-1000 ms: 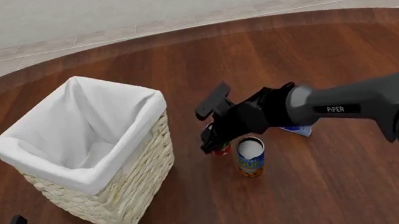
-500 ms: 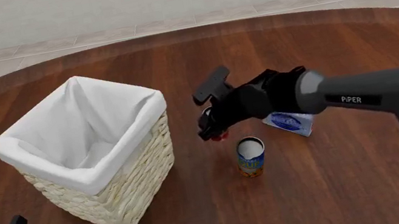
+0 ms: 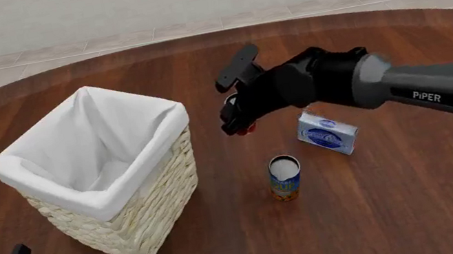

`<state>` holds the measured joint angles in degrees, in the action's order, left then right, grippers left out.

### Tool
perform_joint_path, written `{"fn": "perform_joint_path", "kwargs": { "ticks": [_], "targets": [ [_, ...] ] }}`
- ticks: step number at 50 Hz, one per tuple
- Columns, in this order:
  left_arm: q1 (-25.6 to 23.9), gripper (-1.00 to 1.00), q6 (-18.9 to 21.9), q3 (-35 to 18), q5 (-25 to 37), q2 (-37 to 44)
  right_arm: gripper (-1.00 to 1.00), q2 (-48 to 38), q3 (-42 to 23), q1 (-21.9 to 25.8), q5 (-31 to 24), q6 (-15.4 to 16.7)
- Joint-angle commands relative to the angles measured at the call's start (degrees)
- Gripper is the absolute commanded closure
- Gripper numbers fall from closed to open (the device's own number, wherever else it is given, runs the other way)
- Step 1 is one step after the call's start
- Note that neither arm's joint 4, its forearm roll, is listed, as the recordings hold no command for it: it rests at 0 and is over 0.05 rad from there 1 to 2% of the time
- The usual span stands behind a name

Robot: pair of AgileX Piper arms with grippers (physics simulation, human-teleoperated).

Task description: Pick up the tomato sauce, and put it in the basket.

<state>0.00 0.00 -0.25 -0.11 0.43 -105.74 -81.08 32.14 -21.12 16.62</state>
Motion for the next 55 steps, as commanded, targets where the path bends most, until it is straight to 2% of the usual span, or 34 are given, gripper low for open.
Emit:
{"fn": "perform_joint_path", "kwargs": {
  "ticks": [1, 21, 41, 55],
  "targets": [
    [0.00, -1.00, 0.00, 0.00, 0.00, 0.00, 1.00, 3.24, -0.98, -0.22, -1.62, 0.15],
    [0.00, -1.00, 0.00, 0.00, 0.00, 0.00, 1.00, 6.89, -3.03, 0.88, -4.33, 1.99],
    [0.00, -1.00, 0.00, 0.00, 0.00, 0.00, 1.00, 9.30, -9.42, 2.95, -8.59, 5.09],
    [0.00, -1.00, 0.00, 0.00, 0.00, 0.00, 1.00, 7.62, -17.30, 5.54, -13.15, 7.79]
  ]
}}
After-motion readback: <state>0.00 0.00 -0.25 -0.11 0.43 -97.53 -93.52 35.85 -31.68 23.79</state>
